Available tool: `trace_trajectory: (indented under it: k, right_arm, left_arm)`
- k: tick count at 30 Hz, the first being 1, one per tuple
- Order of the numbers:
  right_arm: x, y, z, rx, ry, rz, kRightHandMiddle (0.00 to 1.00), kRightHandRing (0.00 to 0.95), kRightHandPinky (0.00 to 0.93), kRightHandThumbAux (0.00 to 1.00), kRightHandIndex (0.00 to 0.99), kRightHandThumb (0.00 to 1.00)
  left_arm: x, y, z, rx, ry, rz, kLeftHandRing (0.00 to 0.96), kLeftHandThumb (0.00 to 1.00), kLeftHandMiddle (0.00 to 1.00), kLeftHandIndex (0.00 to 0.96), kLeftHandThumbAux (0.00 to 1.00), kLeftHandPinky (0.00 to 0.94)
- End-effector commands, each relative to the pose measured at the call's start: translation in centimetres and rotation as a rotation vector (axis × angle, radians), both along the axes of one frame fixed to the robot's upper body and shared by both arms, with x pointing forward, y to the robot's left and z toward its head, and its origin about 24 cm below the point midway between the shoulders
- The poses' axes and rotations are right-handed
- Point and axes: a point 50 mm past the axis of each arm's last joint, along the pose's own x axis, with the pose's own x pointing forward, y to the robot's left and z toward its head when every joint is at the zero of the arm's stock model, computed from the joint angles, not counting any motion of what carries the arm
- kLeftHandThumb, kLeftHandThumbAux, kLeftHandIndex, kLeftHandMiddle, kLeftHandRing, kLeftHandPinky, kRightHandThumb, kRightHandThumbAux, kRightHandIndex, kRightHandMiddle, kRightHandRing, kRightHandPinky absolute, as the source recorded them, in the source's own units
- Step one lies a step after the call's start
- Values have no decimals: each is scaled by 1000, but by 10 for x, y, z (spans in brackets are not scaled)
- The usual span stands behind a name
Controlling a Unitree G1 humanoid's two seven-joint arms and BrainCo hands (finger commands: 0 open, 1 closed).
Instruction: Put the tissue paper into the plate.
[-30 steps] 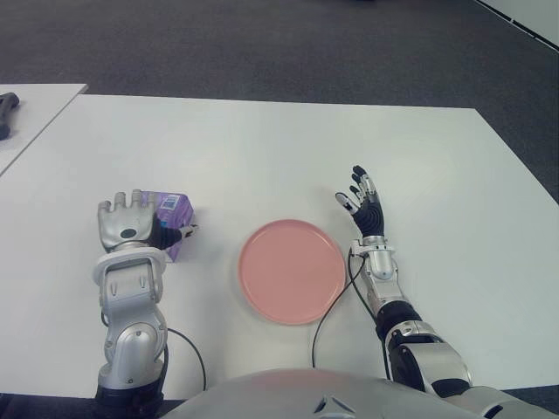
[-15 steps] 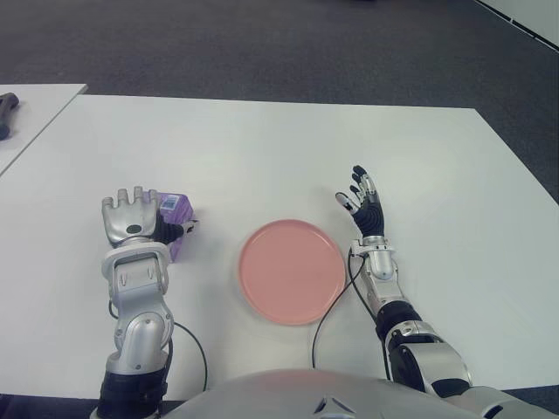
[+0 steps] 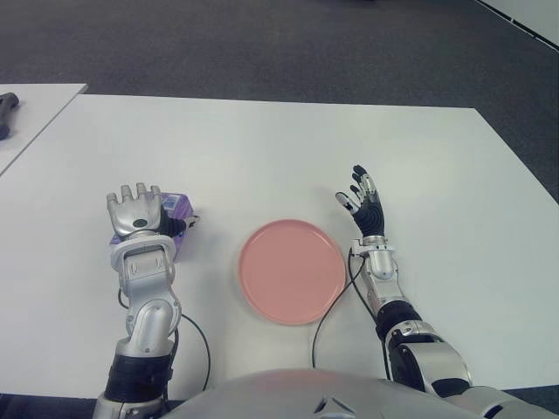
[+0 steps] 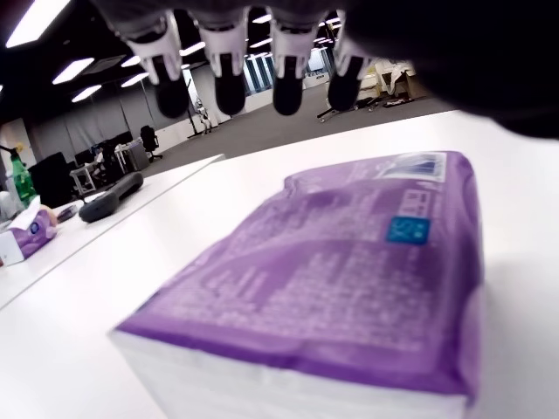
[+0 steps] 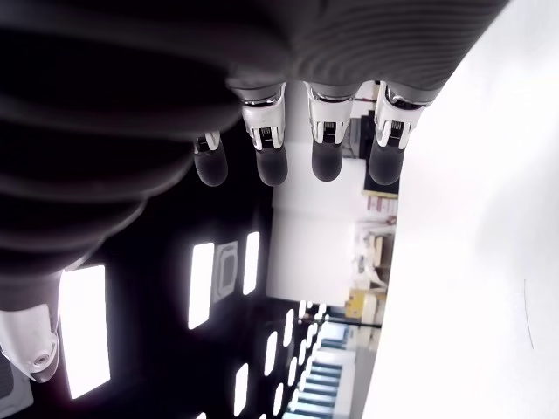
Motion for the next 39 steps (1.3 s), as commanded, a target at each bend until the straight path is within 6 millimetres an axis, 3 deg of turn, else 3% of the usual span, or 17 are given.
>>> trace_trajectory:
  k: [1,10,39]
  right_arm:
    - [-34,-8,-39,-20,166,-17,0,0,5,520,0,0]
    - [-34,-9,-39,-20,167,-18,0,0,5,520,0,0]
    - [-33,-13,-39,-20,168,-19,0,0,5,520,0,0]
  left_arm:
    - [2,1,-4,34,-9,8,0,0,0,0,190,0]
    - [9,17,-4,70,-63,78,0,0,0,0,197,0]
    - [10,18,-3,54,-25,110,0,0,0,0,193,0]
